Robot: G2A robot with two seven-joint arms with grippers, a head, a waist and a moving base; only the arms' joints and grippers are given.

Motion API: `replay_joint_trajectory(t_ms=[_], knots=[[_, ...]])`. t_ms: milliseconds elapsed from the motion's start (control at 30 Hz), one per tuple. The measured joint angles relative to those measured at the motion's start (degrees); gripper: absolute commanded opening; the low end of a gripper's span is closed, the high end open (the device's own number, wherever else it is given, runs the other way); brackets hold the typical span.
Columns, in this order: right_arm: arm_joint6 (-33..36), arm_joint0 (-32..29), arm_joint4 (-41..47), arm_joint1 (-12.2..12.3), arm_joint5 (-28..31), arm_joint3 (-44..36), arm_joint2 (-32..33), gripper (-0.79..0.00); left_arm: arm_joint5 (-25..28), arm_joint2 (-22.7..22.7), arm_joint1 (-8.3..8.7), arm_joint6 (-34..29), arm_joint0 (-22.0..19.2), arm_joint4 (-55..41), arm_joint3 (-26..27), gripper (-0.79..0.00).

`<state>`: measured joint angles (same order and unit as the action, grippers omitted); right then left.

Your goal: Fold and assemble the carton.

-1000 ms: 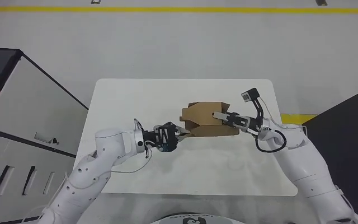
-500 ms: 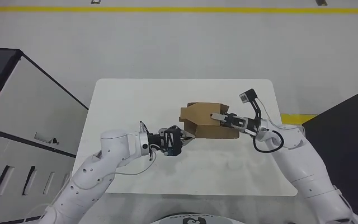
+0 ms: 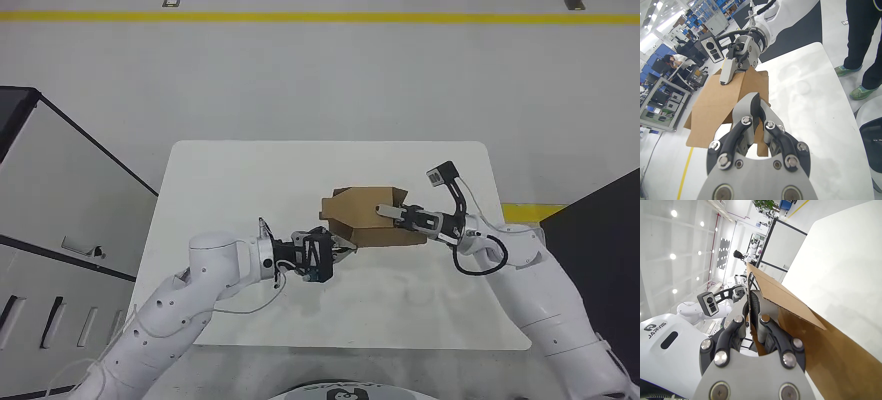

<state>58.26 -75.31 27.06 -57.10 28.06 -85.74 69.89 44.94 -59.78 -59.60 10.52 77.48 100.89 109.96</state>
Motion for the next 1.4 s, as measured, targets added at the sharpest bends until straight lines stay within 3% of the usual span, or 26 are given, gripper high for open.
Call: replay_joint_trajectory(t_ms=[300,667,1133,1400], knots=[[1.78,-0.04,0.78,0.21,0.35,0.61,1.38,-0.785,-0.11,-2.67,0.61,0.12,0.50,-0.42,-0.29,-0.785],[8.91,0.62,6.63,0.42,0.90,2.47,2.51,-0.785,-1.32,-5.14,1.21,2.06,1.38,-0.82,-0.45,-0.785],[15.23,0.84,12.96,0.23,1.46,3.42,2.26,-0.785,-1.92,-4.43,1.35,5.40,0.72,-1.10,-1.61,-0.785],[14.61,0.39,15.19,0.13,1.61,3.84,3.18,-0.785,-2.23,-4.53,1.51,6.19,0.86,-1.19,-1.29,-0.785]])
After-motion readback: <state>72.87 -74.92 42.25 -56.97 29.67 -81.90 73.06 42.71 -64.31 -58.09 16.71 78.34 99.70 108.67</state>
